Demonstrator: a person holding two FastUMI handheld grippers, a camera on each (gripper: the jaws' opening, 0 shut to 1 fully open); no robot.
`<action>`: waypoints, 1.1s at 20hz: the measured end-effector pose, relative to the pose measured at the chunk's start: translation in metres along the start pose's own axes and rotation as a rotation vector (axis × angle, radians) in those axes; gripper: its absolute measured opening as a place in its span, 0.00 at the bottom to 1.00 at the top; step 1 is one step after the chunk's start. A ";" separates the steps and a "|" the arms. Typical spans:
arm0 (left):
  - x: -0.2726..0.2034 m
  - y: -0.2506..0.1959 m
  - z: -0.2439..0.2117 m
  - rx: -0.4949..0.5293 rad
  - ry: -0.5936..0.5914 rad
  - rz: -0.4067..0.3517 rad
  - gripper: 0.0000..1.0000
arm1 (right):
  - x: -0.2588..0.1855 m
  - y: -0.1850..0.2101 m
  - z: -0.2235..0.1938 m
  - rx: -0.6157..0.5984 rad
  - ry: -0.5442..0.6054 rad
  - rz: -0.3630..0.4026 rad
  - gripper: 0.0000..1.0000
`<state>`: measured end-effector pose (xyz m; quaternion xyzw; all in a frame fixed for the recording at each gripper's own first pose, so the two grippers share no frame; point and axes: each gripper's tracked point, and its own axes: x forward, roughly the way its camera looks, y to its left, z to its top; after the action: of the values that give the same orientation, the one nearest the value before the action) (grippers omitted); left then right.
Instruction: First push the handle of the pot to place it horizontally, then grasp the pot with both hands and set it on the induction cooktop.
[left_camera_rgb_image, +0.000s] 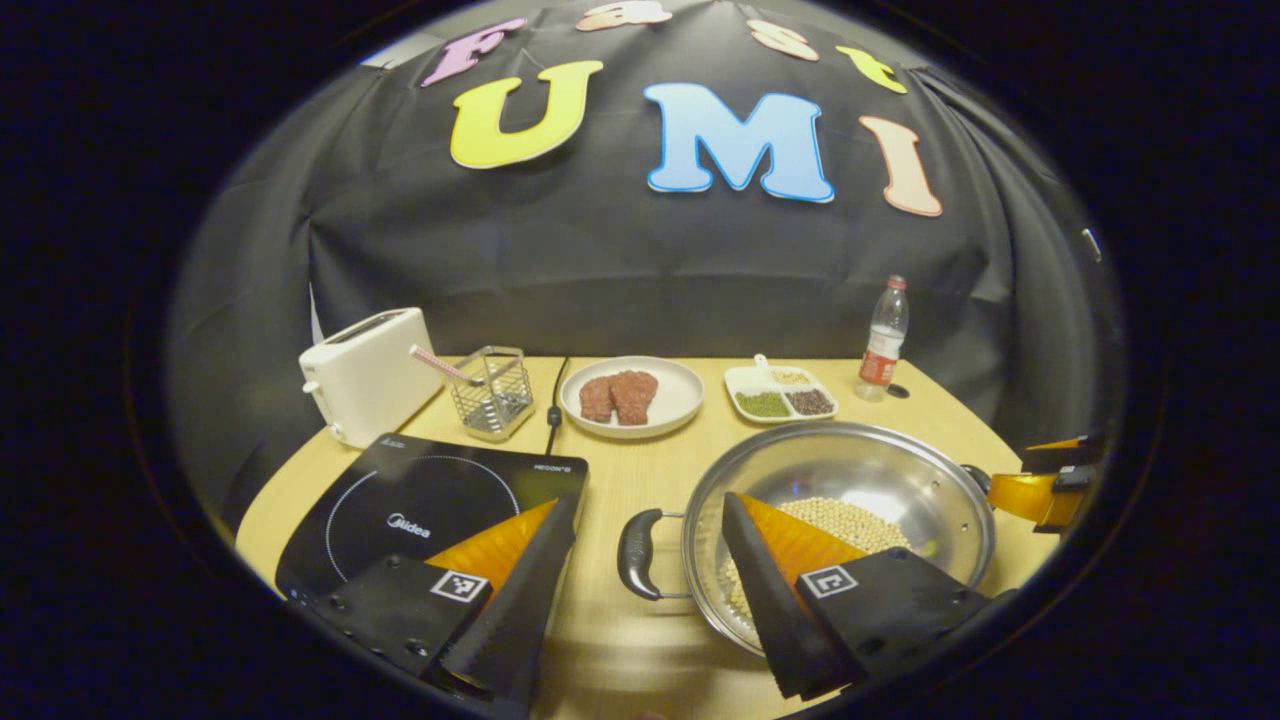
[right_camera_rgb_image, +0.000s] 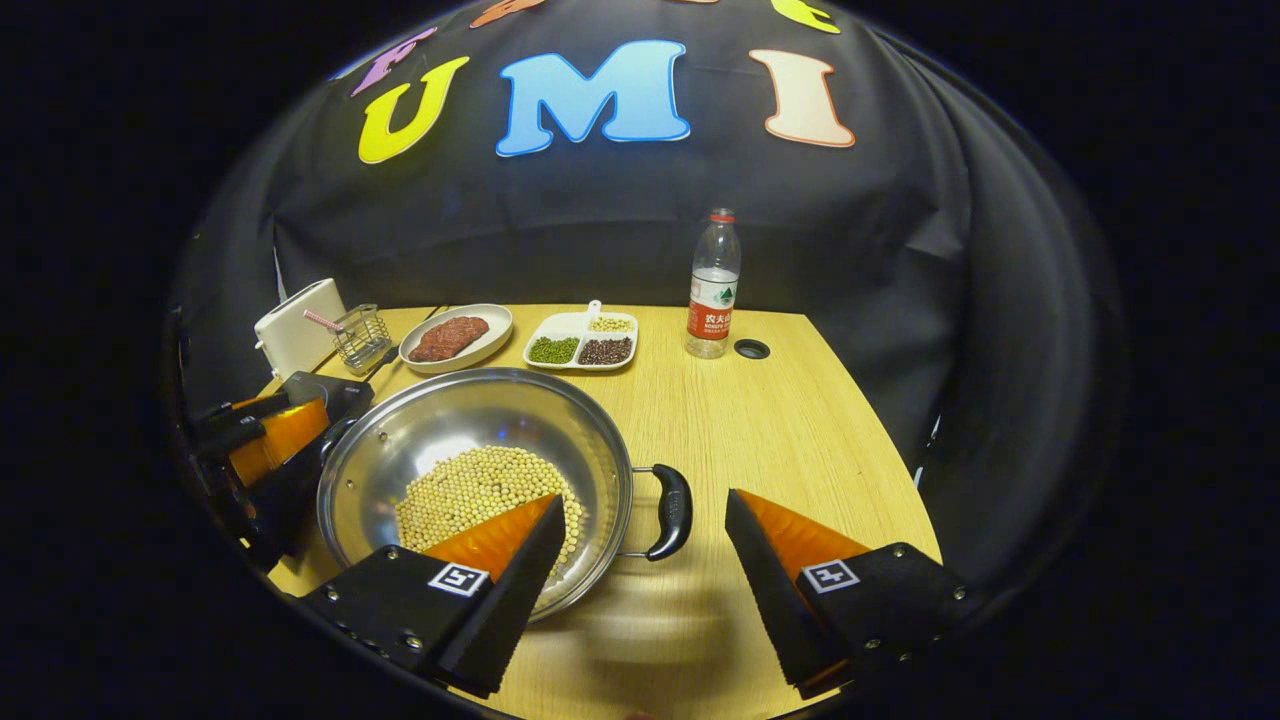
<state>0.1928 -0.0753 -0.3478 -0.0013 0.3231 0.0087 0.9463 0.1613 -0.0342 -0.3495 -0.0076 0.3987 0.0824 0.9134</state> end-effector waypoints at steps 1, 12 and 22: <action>0.005 -0.002 -0.006 -0.004 0.024 -0.003 0.98 | 0.005 0.000 -0.001 0.001 0.005 -0.004 0.98; 0.037 0.004 -0.044 -0.006 0.145 0.036 0.98 | 0.040 -0.005 -0.020 0.049 0.091 -0.033 0.95; 0.042 -0.006 -0.049 0.002 0.134 0.024 0.76 | 0.045 -0.003 -0.023 0.031 0.127 -0.019 0.60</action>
<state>0.1958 -0.0812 -0.4120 0.0030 0.3855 0.0195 0.9225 0.1748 -0.0323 -0.3985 -0.0024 0.4570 0.0671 0.8869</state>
